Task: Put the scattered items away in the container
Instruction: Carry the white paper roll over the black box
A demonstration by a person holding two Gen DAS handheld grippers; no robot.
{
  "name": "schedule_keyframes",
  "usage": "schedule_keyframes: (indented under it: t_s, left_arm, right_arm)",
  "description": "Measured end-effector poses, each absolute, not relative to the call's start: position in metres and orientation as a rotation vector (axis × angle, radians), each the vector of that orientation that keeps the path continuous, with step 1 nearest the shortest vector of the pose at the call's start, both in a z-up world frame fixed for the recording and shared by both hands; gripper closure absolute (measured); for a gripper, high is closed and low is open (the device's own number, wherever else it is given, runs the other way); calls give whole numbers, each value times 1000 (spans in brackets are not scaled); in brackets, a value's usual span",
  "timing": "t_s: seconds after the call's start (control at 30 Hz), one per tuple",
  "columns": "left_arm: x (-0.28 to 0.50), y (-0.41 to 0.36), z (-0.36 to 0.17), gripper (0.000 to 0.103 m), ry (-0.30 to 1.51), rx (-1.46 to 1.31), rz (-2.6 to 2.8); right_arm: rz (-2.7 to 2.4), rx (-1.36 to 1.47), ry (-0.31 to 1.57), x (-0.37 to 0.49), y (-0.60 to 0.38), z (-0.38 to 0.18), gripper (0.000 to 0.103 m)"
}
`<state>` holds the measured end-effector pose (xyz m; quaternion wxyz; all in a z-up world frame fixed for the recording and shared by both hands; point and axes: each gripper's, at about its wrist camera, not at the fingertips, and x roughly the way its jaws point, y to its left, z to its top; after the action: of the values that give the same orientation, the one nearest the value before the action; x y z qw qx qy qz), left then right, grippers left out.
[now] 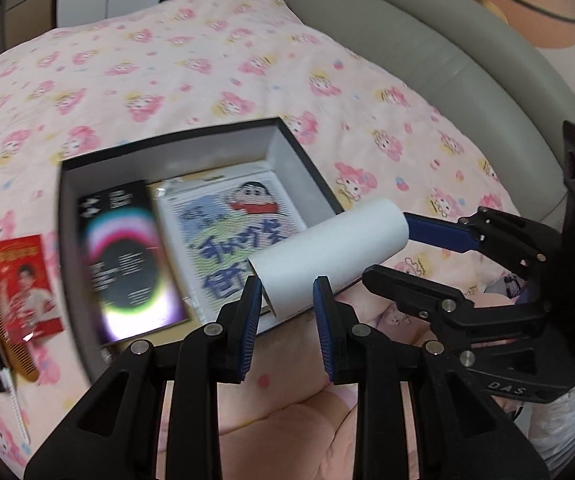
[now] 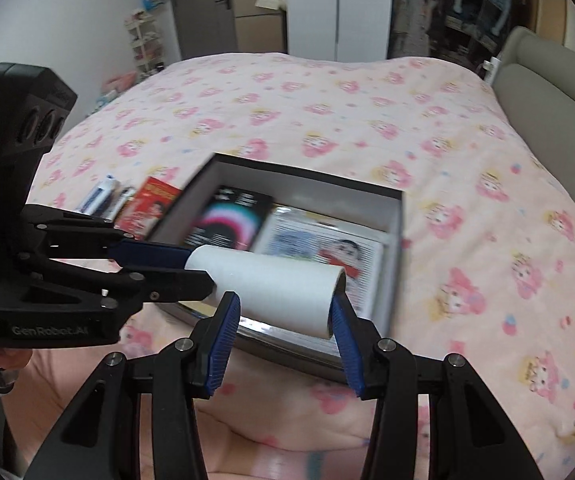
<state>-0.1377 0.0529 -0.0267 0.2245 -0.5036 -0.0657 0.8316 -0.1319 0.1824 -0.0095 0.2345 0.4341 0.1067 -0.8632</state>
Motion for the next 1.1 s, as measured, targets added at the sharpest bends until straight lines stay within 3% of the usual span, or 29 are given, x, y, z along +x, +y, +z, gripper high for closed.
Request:
schedule_keyframes:
  t_s: [0.5, 0.9, 1.1]
  left_arm:
    - [-183, 84, -79, 78, -171, -1465, 2222]
    - [-220, 79, -103, 77, -122, -1538, 2230]
    - [-230, 60, -113, 76, -226, -1531, 2210]
  right_arm:
    - [-2408, 1283, 172, -174, 220, -63, 60]
    - [-2373, 1308, 233, -209, 201, -78, 60]
    - [-2324, 1323, 206, -230, 196, -84, 60]
